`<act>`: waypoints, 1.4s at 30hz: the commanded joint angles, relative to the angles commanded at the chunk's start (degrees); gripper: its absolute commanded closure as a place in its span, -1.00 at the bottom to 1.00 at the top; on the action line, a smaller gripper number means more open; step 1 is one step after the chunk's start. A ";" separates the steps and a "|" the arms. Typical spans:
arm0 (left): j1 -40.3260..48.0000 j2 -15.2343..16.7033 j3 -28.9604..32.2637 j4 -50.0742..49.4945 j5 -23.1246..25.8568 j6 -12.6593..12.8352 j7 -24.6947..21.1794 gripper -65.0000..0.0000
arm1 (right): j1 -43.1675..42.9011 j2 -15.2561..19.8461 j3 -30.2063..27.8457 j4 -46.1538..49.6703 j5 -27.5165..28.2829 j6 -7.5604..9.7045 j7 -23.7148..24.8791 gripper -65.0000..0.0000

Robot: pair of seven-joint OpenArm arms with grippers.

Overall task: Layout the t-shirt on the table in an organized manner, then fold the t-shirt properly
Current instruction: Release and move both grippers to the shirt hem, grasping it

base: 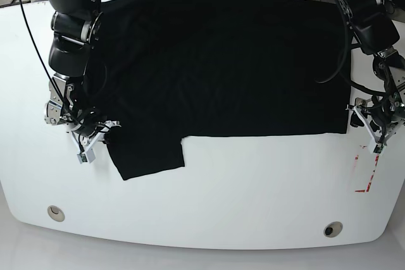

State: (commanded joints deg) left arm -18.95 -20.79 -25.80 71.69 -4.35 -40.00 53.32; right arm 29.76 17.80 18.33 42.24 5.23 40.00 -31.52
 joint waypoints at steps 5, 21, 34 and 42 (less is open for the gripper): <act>-0.09 1.32 0.00 -3.25 -0.18 0.00 -4.48 -0.03 | 0.00 0.00 0.00 0.09 0.00 0.00 0.00 1.00; -4.84 1.49 0.00 -20.22 0.00 0.00 -14.86 -0.03 | -0.09 0.18 0.00 0.18 0.00 0.00 -0.09 1.00; -7.30 1.14 0.09 -28.66 0.18 3.38 -19.87 -0.03 | -0.26 0.35 0.18 1.23 0.09 0.00 -0.09 1.00; -6.77 1.49 5.98 -28.57 0.00 3.03 -19.78 0.61 | -3.34 -0.09 0.18 9.32 0.09 0.00 -3.87 1.00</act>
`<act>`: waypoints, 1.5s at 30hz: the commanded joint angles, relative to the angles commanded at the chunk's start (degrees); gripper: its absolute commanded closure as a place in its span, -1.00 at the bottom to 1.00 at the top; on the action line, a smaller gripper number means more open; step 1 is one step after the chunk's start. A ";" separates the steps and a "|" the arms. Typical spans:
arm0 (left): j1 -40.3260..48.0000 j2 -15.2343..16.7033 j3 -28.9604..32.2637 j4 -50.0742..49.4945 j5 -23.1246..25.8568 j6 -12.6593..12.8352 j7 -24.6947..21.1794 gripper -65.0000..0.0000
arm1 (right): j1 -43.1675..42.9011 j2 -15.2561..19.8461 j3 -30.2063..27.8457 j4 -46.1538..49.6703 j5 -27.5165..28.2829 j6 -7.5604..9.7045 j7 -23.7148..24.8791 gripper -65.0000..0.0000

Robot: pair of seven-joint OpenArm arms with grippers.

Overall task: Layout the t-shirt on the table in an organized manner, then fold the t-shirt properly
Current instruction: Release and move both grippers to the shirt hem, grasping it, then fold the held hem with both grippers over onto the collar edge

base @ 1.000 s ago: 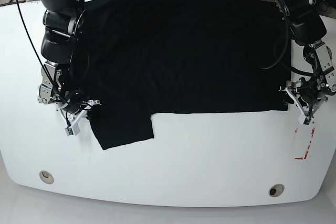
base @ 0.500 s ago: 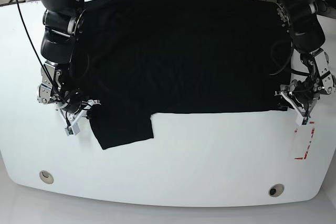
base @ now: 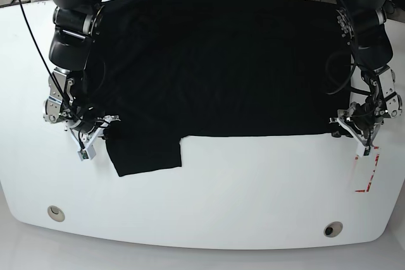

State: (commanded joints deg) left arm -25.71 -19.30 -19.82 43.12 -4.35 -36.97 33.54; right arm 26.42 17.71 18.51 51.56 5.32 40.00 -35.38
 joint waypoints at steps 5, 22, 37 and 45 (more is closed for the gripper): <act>0.00 0.35 1.32 0.00 -0.09 0.00 0.26 0.97 | -0.44 -0.53 0.00 1.49 0.00 0.00 -1.23 1.00; 2.20 2.02 -0.09 20.04 -1.05 -3.03 11.69 0.97 | -1.14 -0.62 0.18 15.47 0.09 0.00 -10.55 1.00; 10.11 2.11 -3.34 35.16 -1.05 -3.03 19.87 0.97 | -9.23 -0.70 0.26 38.33 0.09 0.00 -23.82 1.00; 17.23 2.29 -3.43 45.36 -1.14 -3.03 24.62 0.97 | -17.05 -0.70 0.26 51.34 0.09 0.00 -29.19 1.00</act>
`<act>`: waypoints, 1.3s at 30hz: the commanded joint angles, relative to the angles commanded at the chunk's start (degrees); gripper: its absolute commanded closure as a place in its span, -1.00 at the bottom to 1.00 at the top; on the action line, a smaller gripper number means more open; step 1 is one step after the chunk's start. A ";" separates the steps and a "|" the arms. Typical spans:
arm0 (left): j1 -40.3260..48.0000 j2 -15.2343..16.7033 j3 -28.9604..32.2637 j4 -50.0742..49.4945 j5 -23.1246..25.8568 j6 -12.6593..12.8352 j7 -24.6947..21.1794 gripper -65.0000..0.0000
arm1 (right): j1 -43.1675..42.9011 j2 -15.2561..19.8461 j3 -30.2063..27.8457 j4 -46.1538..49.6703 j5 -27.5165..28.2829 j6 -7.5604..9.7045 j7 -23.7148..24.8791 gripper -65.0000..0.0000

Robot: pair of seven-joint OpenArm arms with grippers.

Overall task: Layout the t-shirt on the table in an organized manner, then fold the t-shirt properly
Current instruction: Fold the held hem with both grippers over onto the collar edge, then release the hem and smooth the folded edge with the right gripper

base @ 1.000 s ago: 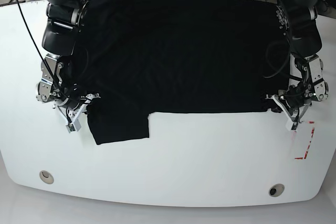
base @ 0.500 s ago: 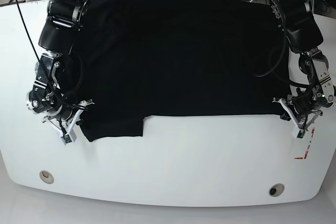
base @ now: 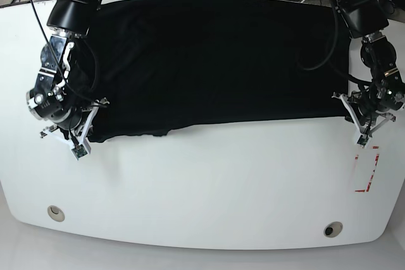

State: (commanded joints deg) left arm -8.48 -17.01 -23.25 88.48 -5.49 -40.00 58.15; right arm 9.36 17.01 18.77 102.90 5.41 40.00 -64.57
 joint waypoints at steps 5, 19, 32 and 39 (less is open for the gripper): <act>4.22 0.00 0.00 4.48 -0.88 0.00 1.58 0.97 | -4.13 0.00 0.09 4.40 0.00 0.00 -0.79 1.00; 16.09 -0.35 0.00 9.23 -4.04 0.00 1.58 0.95 | -13.36 0.00 0.18 7.74 -0.09 0.00 -1.14 0.97; 19.25 -1.85 0.00 9.32 -3.96 0.00 1.58 0.20 | -13.19 -0.26 5.98 9.93 0.00 0.00 -1.14 -0.44; 18.99 -2.64 0.09 10.37 -3.87 0.00 1.58 -0.06 | -7.56 -0.53 5.71 7.82 0.00 0.00 -1.41 -0.64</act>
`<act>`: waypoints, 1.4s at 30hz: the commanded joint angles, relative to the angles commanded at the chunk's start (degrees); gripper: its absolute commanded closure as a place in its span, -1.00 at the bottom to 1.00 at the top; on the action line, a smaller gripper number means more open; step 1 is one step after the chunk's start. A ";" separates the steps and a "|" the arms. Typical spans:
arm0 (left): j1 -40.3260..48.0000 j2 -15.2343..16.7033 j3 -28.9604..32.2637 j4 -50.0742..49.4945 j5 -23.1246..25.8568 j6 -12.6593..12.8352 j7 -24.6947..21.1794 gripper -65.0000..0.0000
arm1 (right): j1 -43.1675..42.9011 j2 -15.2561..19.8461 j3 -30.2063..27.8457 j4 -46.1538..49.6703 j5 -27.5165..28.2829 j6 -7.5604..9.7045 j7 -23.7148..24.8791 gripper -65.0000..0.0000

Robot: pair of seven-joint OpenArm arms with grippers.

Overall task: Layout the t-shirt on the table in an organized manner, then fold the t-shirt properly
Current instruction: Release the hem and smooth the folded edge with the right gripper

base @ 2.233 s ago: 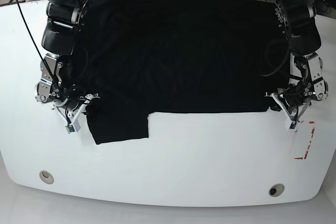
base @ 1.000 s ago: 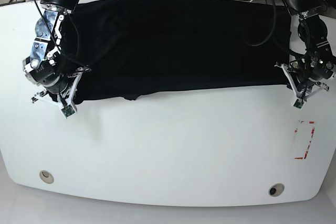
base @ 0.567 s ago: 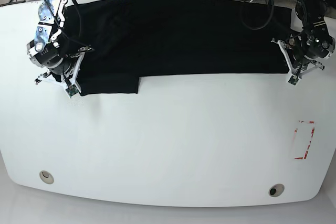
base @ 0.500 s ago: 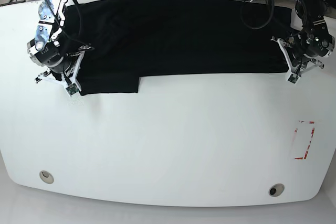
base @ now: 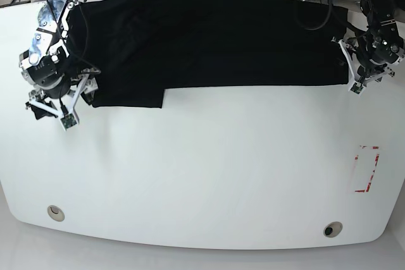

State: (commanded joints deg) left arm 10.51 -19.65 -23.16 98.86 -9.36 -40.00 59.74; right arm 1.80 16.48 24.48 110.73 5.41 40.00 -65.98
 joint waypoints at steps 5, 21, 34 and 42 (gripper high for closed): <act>-0.09 -1.76 0.00 2.81 0.00 0.00 2.02 -0.07 | 1.93 -0.70 0.00 -1.23 0.09 0.00 -1.85 -0.64; -2.20 -2.73 -0.09 2.81 0.18 0.00 3.69 -0.06 | -5.01 -0.53 0.26 2.73 0.00 0.00 -2.99 -0.64; -3.25 -2.73 0.00 2.46 0.18 0.00 3.34 -0.06 | 2.81 -3.25 0.09 -8.70 1.85 0.00 -2.81 -0.64; -3.60 -2.73 0.00 2.46 0.18 0.00 3.43 -0.06 | 8.79 -3.34 0.18 -25.58 1.85 0.00 5.36 -0.64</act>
State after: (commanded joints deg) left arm 6.90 -22.37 -23.16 101.32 -9.19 -40.00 63.16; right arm 10.59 13.14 24.66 85.14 7.25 40.00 -60.62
